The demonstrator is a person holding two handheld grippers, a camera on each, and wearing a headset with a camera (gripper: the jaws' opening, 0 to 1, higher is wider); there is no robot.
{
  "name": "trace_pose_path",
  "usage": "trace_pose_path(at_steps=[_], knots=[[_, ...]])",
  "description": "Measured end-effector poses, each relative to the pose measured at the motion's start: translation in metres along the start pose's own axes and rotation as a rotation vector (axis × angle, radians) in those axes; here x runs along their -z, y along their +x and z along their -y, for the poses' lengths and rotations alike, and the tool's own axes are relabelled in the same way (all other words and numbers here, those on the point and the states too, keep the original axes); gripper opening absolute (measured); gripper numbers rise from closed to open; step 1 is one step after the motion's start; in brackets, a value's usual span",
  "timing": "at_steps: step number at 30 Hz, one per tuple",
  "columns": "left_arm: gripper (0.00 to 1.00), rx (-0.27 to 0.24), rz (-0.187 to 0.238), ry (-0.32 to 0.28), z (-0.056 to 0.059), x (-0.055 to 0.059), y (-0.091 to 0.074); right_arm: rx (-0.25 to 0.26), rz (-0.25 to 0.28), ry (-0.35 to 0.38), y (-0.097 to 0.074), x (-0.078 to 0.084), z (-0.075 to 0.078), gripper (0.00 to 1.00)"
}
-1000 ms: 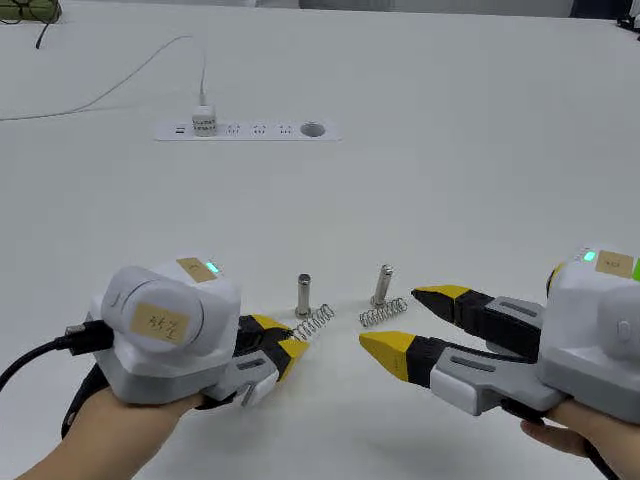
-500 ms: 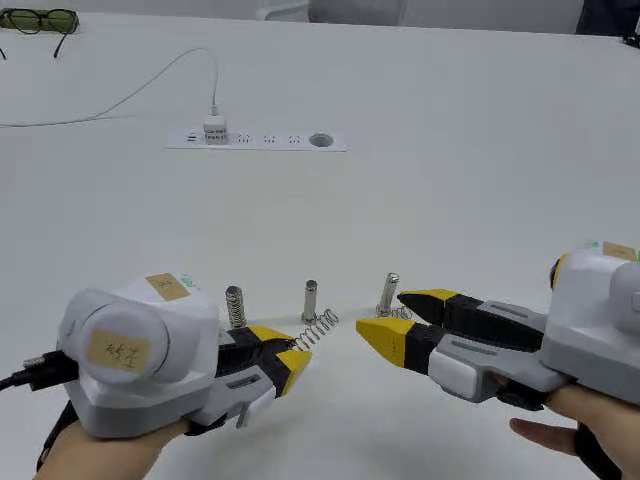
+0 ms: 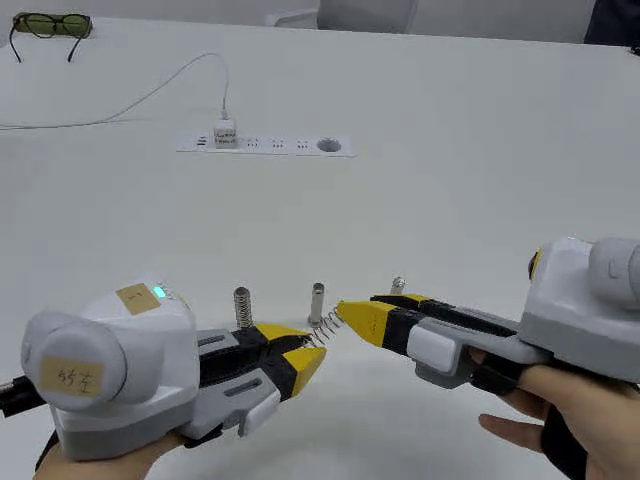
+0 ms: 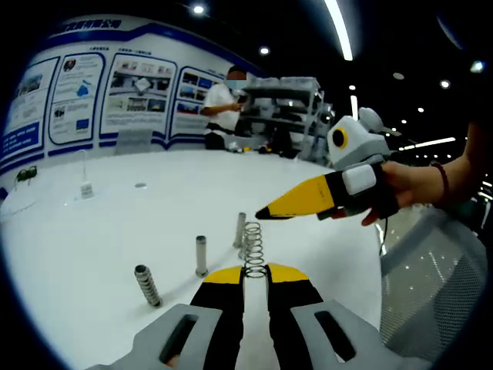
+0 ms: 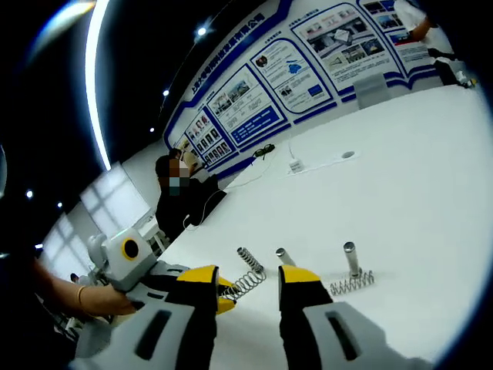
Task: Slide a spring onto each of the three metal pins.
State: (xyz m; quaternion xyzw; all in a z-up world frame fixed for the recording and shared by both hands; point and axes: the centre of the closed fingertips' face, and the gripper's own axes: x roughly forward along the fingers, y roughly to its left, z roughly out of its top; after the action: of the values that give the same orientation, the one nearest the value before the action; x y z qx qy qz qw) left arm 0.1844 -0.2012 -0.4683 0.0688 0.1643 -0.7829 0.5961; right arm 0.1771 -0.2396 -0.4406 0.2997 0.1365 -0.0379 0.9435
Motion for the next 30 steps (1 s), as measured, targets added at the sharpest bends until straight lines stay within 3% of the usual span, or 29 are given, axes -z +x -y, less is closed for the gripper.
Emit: trace_pose_path(at_steps=[10,14,21,30], knots=[[0.1,0.019,0.06,0.008,0.006,-0.011,0.0,-0.024,0.004,0.141,0.005,0.002,-0.002,0.27],[0.1,0.026,0.087,0.005,0.007,-0.016,-0.001,-0.055,0.017,0.206,0.004,0.0,-0.005,0.23],[0.1,0.039,0.114,0.002,0.01,-0.023,-0.003,-0.081,0.033,0.243,0.004,-0.003,-0.009,0.15],[0.1,0.038,0.105,-0.004,0.011,-0.023,-0.003,-0.111,0.039,0.245,0.004,-0.004,-0.015,0.12]])
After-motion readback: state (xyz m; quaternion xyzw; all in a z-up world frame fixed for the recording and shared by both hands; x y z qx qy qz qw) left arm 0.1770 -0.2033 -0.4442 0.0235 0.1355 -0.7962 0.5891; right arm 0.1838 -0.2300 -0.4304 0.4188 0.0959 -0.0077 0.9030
